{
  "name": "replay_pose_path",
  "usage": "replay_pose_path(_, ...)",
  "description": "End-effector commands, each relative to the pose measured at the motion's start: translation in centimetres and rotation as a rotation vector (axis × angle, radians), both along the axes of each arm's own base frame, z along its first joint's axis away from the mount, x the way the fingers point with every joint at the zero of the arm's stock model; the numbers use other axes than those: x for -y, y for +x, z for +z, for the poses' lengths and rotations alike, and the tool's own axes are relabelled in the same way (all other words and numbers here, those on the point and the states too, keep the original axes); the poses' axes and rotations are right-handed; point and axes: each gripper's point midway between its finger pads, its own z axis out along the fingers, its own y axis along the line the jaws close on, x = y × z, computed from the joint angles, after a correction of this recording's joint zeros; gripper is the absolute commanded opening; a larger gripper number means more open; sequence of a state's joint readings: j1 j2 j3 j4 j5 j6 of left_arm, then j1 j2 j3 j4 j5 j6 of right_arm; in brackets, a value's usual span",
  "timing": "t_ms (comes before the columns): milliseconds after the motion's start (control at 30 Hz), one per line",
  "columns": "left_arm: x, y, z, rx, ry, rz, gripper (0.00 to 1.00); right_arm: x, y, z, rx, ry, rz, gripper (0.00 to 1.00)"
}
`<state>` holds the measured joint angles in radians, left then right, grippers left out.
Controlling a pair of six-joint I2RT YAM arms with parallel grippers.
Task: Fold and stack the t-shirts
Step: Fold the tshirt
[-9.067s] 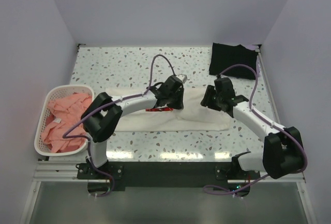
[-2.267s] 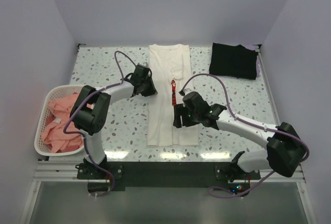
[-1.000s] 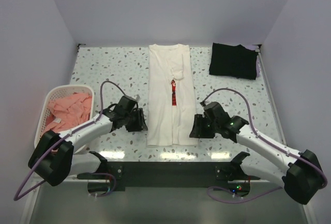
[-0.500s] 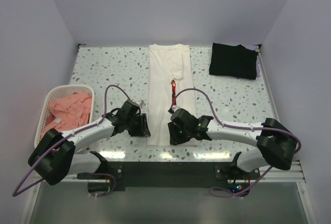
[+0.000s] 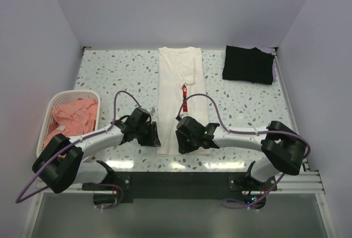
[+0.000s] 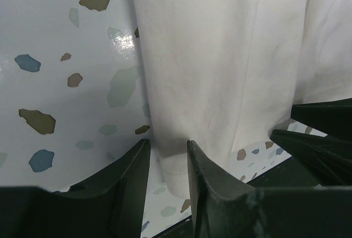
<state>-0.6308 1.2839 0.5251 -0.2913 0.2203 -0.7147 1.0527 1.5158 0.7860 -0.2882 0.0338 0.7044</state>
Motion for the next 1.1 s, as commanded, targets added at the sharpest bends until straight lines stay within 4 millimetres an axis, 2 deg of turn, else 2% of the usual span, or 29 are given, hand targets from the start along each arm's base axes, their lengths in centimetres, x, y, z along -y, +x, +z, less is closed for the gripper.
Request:
replay_pose_path(0, 0.1, 0.0, -0.4, 0.001, 0.001, -0.007, 0.37, -1.8, 1.1, 1.3, 0.04, 0.059, -0.025, 0.35)
replay_pose_path(100, 0.1, -0.1, -0.6, -0.003, 0.002, -0.006, 0.33, -1.7, 0.9, 1.2, 0.034, 0.059, -0.027, 0.29)
replay_pose_path(133, 0.1, -0.1, -0.6, -0.003, 0.003, -0.005, 0.32, -1.6, 0.8, 1.3, 0.032, 0.057, -0.029, 0.22)
replay_pose_path(267, -0.1, -0.1, -0.7, -0.005, 0.016, 0.0, 0.27, -1.0, 0.5, 1.5, 0.03, 0.049, -0.03, 0.11)
replay_pose_path(367, -0.4, -0.1, -0.7, -0.007, 0.031, 0.006, 0.19, -0.3, 0.3, 1.7, 0.031, 0.043, -0.034, 0.07)
replay_pose_path(600, -0.4, -0.1, -0.7, -0.01, 0.034, 0.008, 0.17, 1.0, -0.6, 1.3, 0.014, 0.027, -0.04, 0.02)
replay_pose_path(900, -0.1, -0.1, 0.0, -0.004, 0.01, 0.001, 0.18, 1.7, -1.5, 0.0, -0.025, 0.012, -0.035, 0.01)
replay_pose_path(1000, 0.3, 0.7, 1.2, 0.035, -0.002, -0.003, 0.24, 1.6, -1.4, 0.2, -0.02, 0.016, -0.037, 0.02)
replay_pose_path(1067, 0.4, 2.2, 2.8, 0.094, 0.001, 0.015, 0.27, 1.6, -1.3, 0.4, -0.013, 0.016, -0.037, 0.02)
